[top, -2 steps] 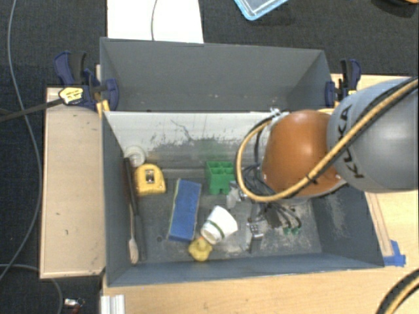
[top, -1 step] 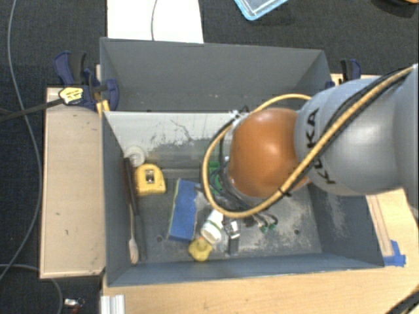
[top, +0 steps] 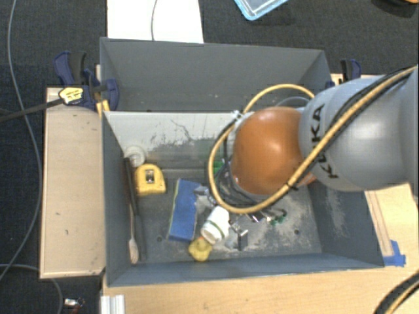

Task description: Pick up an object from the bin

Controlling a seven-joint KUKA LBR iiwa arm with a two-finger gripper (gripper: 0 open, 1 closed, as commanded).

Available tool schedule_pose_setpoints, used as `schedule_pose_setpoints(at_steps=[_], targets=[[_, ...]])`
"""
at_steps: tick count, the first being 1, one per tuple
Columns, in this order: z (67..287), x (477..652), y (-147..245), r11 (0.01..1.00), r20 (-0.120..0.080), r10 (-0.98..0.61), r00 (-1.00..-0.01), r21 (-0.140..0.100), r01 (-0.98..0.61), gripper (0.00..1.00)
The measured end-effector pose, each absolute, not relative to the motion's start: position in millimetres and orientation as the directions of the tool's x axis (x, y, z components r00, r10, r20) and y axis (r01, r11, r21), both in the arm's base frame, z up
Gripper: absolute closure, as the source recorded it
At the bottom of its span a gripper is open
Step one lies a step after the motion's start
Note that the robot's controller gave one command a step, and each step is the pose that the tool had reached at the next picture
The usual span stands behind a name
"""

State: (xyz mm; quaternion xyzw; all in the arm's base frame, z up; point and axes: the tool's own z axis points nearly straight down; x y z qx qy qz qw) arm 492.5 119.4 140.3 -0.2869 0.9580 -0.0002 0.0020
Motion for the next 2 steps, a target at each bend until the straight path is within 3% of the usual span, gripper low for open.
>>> schedule_pose_setpoints(at_steps=[1, 2], targets=[[80.0, 492.7, 111.2, 0.694, -0.012, -0.720, -0.694, -0.007, -0.720, 0.00], [70.0, 497.8, 109.6, 0.564, -0.023, -0.826, -0.563, -0.019, -0.826, 1.00]])
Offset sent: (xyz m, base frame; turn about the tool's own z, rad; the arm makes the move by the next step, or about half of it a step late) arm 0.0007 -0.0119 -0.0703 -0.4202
